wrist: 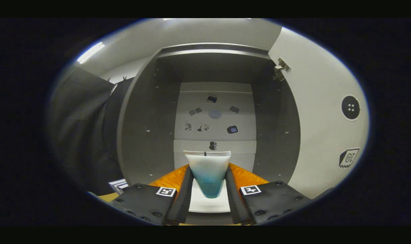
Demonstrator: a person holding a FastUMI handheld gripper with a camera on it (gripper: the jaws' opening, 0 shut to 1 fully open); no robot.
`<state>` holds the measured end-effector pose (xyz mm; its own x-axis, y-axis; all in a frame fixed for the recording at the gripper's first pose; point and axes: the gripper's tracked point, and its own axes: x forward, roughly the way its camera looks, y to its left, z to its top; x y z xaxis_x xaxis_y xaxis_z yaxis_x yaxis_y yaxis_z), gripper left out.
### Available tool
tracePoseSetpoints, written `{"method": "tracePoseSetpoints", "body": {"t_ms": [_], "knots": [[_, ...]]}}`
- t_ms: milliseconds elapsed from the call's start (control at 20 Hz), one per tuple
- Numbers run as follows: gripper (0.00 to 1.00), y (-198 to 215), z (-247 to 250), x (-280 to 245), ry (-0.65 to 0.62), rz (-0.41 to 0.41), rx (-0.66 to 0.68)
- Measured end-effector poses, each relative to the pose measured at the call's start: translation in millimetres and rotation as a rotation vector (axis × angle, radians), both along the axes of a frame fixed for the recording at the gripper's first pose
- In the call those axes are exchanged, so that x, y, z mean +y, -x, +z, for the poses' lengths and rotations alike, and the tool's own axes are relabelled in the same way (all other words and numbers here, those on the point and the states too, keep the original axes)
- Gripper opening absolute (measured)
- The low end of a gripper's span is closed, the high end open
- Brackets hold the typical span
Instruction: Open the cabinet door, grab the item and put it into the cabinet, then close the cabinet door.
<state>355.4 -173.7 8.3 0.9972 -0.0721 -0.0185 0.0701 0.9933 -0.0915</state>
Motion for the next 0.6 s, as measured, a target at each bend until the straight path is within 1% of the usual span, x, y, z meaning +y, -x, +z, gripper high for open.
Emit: {"method": "tracePoseSetpoints", "body": {"t_ms": [150,300,450,600], "knots": [[0.55,-41.3,-51.8,-5.6,-0.034,-0.010,0.134],[0.56,-69.1,-93.2,-8.2,-0.063,-0.012,0.237],[0.56,-79.9,-110.3,-9.4,-0.079,-0.004,0.281],[0.57,-81.6,-119.1,-8.9,-0.092,0.002,0.311]]}}
